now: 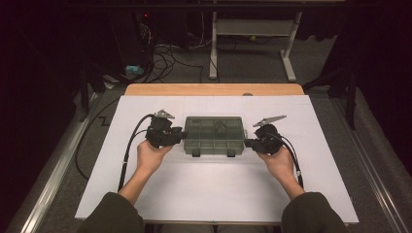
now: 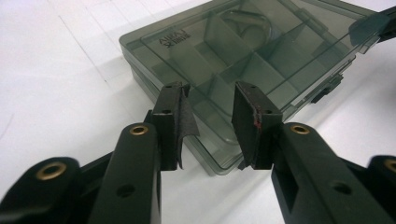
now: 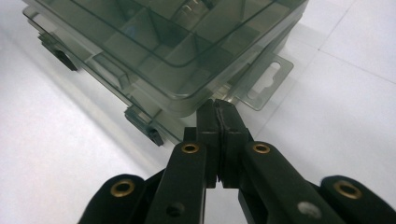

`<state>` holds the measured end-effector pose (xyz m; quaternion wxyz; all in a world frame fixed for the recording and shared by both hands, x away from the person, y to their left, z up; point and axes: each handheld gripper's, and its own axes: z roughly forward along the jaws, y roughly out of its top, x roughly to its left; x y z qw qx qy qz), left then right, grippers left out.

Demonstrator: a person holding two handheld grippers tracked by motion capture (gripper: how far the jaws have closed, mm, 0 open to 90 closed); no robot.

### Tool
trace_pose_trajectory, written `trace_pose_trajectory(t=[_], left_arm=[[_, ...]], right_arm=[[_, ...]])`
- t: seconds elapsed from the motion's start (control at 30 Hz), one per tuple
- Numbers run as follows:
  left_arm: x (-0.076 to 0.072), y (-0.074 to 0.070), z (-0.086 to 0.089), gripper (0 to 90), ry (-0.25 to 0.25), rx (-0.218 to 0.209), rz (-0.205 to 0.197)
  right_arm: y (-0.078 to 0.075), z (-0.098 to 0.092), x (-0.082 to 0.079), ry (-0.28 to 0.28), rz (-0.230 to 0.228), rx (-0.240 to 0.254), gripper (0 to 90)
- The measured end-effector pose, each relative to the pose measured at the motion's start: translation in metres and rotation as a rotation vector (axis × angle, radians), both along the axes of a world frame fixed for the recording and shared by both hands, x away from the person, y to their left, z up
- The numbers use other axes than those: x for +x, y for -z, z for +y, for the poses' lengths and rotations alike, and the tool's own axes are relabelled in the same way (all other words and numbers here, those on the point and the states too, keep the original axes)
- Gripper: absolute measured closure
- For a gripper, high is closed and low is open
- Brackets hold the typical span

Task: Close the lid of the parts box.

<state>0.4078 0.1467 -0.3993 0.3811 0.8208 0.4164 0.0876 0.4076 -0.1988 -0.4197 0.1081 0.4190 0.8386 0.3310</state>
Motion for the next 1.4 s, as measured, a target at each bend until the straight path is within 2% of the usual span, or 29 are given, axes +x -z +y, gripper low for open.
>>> trace_pose_trajectory(t=[0.4,0.7,0.93,1.17,1.27,1.4], left_arm=[[-0.001,0.007,-0.008,67.5,0.009,0.015,0.010],[-0.002,0.012,-0.008,68.0,0.001,0.021,0.016],[-0.003,0.013,-0.010,68.3,-0.001,0.033,0.017],[-0.004,0.017,-0.011,68.5,0.002,0.046,0.010],[-0.004,0.021,-0.011,68.4,0.004,0.056,0.012],[-0.005,0.023,-0.010,68.2,-0.004,0.043,0.007]], right_arm=[[0.002,-0.002,-0.003,0.002,-0.009,-0.012,89.9],[-0.007,-0.008,-0.005,0.013,-0.038,0.049,89.8],[-0.018,-0.002,-0.007,0.002,-0.079,0.084,89.8],[-0.015,0.009,-0.006,-0.029,-0.068,0.057,89.8],[-0.012,0.009,-0.006,-0.028,-0.060,0.062,89.9],[-0.009,0.012,-0.006,-0.030,-0.061,0.047,89.9]])
